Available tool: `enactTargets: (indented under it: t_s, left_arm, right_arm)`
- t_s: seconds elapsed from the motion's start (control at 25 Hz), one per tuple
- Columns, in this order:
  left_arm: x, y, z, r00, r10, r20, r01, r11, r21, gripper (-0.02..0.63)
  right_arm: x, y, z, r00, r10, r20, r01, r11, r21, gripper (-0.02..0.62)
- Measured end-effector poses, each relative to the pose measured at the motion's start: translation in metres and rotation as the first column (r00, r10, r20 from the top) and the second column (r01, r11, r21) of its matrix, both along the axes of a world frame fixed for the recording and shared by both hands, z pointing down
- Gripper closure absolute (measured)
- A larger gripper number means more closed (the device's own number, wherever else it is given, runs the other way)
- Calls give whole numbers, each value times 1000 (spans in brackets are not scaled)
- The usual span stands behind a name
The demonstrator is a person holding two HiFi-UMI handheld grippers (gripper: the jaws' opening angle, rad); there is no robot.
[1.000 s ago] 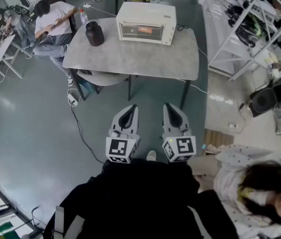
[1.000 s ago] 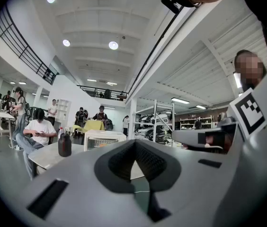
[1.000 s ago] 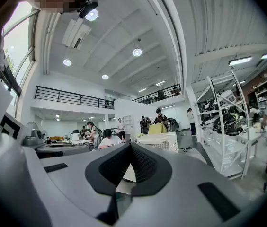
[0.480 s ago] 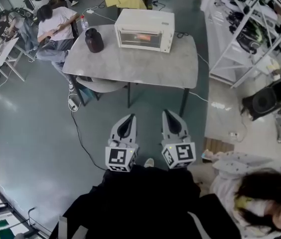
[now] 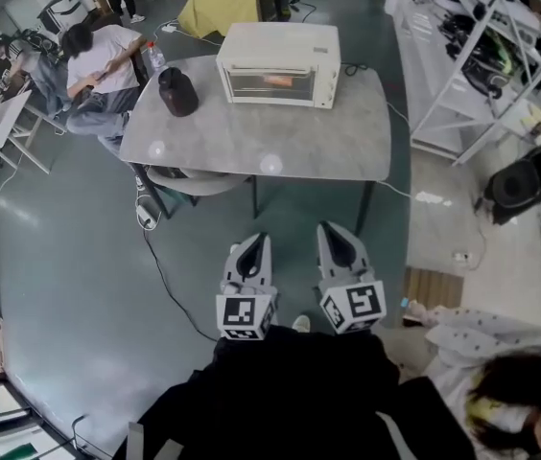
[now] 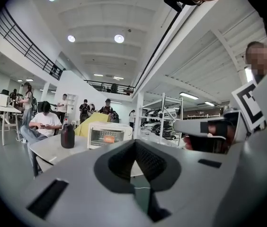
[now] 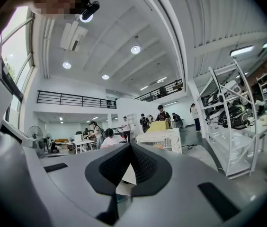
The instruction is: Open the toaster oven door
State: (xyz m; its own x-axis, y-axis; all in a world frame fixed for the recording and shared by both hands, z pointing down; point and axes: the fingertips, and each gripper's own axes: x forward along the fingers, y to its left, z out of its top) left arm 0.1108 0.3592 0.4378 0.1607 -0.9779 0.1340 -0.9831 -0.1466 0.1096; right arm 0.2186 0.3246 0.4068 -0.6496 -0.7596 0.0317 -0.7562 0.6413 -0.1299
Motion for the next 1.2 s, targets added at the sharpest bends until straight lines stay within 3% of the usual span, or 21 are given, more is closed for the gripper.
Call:
enactTargets:
  t_s: [0.2,0.72,1.0,1.2]
  left_arm:
    - [-34,-78,8,999,37,-10,-37,999,2,603]
    - [-154,-287,-27,985,172,-33,-172,985,6,603]
    - [-189,-347,-17,961,274,23,-274,962,3,603]
    - [-205,-373,-12,954,298,-25,-298,955,-4,603]
  right_arm:
    - [-23,-70,9,997,52,-54,-52,999,-3,592]
    - [-146,-262,-7,982,184,-40,-185,982,-43,592]
    - [-181,-319,2,964,262,-38,-264,961,-81,592]
    - [-199,-343,10,960,275,-58,-279,956,-87,592]
